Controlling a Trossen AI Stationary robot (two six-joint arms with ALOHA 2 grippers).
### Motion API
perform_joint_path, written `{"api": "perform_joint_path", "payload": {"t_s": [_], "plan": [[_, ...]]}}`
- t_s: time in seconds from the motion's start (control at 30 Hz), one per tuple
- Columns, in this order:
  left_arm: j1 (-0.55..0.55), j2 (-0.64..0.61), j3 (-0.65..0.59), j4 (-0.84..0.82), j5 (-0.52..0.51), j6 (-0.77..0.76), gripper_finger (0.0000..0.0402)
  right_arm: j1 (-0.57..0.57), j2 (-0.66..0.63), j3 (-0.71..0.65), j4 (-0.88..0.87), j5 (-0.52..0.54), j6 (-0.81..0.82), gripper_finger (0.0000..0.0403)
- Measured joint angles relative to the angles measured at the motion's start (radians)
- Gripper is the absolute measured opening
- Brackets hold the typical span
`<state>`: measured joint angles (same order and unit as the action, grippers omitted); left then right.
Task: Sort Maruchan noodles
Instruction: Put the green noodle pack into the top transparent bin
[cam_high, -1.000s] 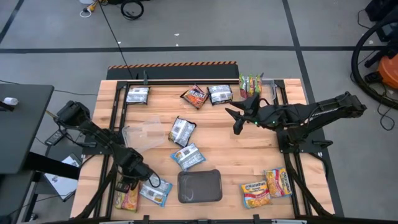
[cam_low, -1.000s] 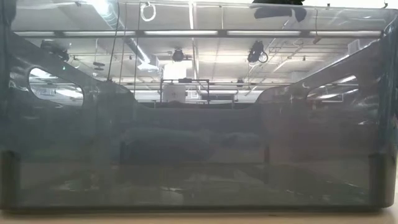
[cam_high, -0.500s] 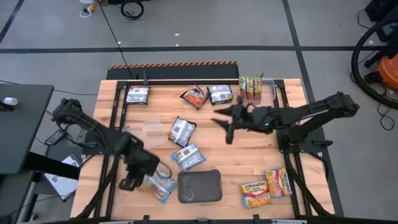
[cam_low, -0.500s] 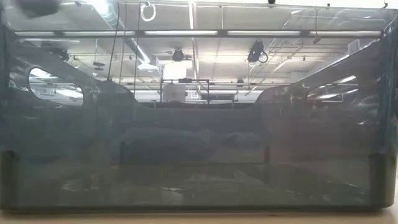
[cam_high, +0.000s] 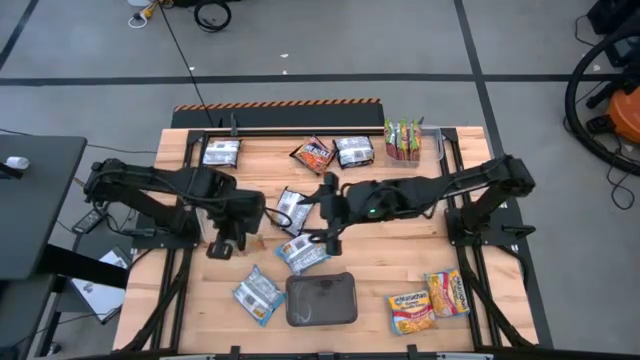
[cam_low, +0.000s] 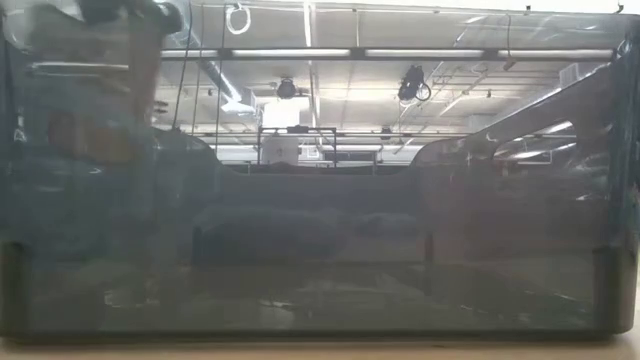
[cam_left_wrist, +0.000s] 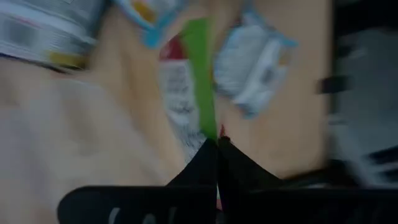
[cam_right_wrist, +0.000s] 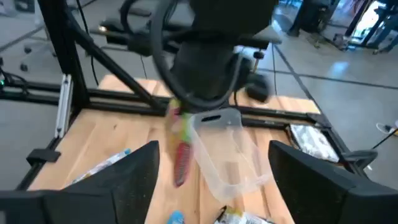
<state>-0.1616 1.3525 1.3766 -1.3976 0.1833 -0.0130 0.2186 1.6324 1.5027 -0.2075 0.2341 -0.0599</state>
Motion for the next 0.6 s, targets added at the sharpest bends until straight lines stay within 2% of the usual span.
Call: {"api": "perform_joint_path", "payload": {"t_s": [0.13, 0.27, 0.47, 0.6], "plan": [[0.04, 0.0, 0.0, 0.102, -0.136, 0.127, 0.0001, -0.011, 0.052, 0.0, -0.024, -0.003, 0.037, 0.0315], [0.064, 0.0, 0.0, 0.268, -0.148, 0.174, 0.0, -0.012, 0.063, 0.001, -0.059, 0.015, 0.057, 0.0311], [0.065, 0.028, 0.0, 0.471, -0.176, 0.197, 0.0, -0.025, 0.068, 0.0, -0.061, 0.036, -0.005, 0.0302], [0.063, 0.042, 0.0, 0.614, -0.209, 0.183, 0.0, -0.047, 0.068, 0.0, -0.085, -0.044, 0.066, 0.0297]]}}
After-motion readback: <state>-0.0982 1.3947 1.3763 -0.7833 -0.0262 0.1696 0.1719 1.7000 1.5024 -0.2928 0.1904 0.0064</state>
